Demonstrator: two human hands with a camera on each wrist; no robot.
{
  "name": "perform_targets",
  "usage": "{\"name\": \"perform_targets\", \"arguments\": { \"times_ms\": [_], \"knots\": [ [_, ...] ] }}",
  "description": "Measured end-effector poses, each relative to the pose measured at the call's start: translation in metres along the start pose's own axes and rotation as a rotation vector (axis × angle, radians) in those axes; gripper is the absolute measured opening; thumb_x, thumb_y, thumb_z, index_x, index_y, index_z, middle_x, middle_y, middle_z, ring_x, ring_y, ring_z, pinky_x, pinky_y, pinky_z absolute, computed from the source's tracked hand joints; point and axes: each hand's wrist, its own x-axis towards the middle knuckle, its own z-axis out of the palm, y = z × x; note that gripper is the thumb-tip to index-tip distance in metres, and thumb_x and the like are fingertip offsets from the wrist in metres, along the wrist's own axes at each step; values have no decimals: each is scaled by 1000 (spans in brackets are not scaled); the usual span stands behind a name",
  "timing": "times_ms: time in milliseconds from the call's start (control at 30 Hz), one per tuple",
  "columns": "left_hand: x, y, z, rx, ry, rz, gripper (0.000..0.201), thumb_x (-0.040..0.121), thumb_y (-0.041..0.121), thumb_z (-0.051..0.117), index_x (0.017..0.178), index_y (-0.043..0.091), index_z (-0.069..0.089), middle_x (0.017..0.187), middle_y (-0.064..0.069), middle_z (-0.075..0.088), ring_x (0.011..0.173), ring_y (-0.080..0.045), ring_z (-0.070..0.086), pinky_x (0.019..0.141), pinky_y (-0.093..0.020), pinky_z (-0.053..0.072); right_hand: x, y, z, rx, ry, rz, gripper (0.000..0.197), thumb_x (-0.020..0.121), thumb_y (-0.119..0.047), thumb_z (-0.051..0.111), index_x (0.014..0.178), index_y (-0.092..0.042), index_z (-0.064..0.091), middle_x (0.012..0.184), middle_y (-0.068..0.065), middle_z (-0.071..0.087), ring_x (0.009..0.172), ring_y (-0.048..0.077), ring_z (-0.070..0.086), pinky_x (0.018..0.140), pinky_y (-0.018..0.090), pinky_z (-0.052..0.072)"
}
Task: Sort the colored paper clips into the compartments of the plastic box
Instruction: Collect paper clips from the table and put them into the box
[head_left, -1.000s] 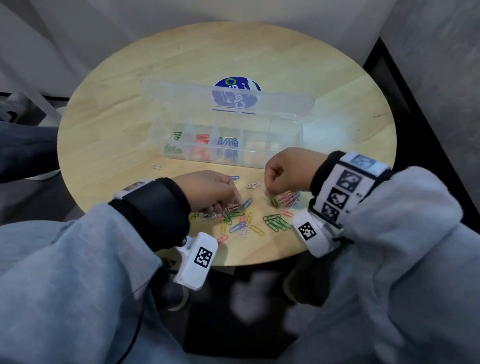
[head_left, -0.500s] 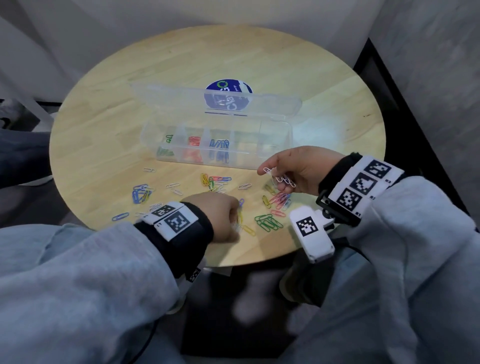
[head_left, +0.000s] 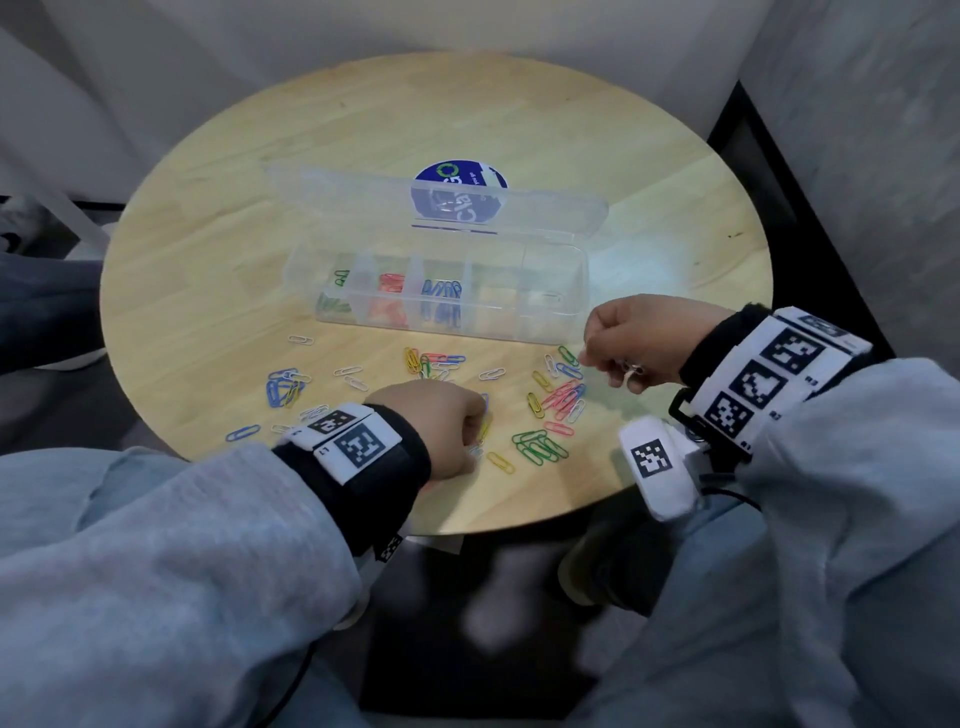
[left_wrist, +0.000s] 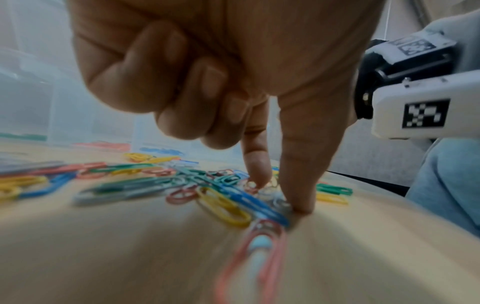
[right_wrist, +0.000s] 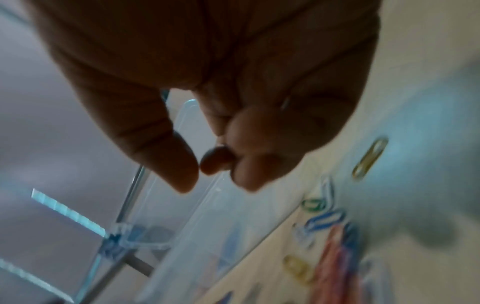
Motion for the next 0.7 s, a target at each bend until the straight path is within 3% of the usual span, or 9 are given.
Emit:
{"name": "perform_targets", "arguments": {
  "times_ms": [100, 167, 267, 367, 533, 700],
  "knots": [
    [2, -3, -1, 25, 4, -32, 15, 72, 32, 65, 76, 26, 52, 77, 8, 55, 78, -18, 53, 59, -23, 35, -4, 4, -1, -457, 55, 15, 26, 80, -14, 65, 63, -17, 45, 57, 0, 44, 50, 14, 37, 49, 23, 30],
    [2, -3, -2, 31, 13, -47, 20, 71, 35, 66, 75, 25, 50, 73, 8, 53, 76, -18, 52, 55, -23, 31, -4, 6, 2, -591, 67, 21, 25, 79, -16, 66, 64, -18, 46, 60, -4, 45, 53, 11, 39, 50, 23, 31],
    [2, -2, -3, 21, 21, -40, 21, 71, 33, 66, 73, 25, 47, 69, 9, 48, 76, -19, 51, 55, -23, 30, 1, 8, 11, -653, 40, 15, 16, 78, -12, 65, 70, -18, 53, 64, -6, 48, 57, 9, 43, 52, 21, 34],
    [2, 0, -1, 5, 1, -5, 13, 77, 31, 63, 78, 28, 50, 75, 10, 49, 83, -18, 53, 65, -23, 36, 2, 9, 19, -699, 8, -16, 12, 80, -10, 60, 79, -22, 57, 67, -8, 50, 63, 12, 48, 54, 21, 38],
    [2, -1, -3, -18, -39, -3, 9, 79, 31, 64, 78, 27, 55, 86, 8, 56, 83, -16, 52, 68, -23, 37, 11, 13, 28, -827, -24, -28, 20, 77, -7, 59, 72, -25, 51, 80, -7, 56, 62, 11, 48, 58, 22, 42],
    [5, -3, -1, -43, -93, -28, 20, 77, 32, 65, 64, 25, 51, 76, 9, 57, 78, -15, 54, 64, -23, 37, 13, 17, 29, -844, 20, -104, 15, 79, -10, 57, 72, -23, 51, 76, -5, 54, 72, 17, 50, 63, 25, 43]
  ]
}}
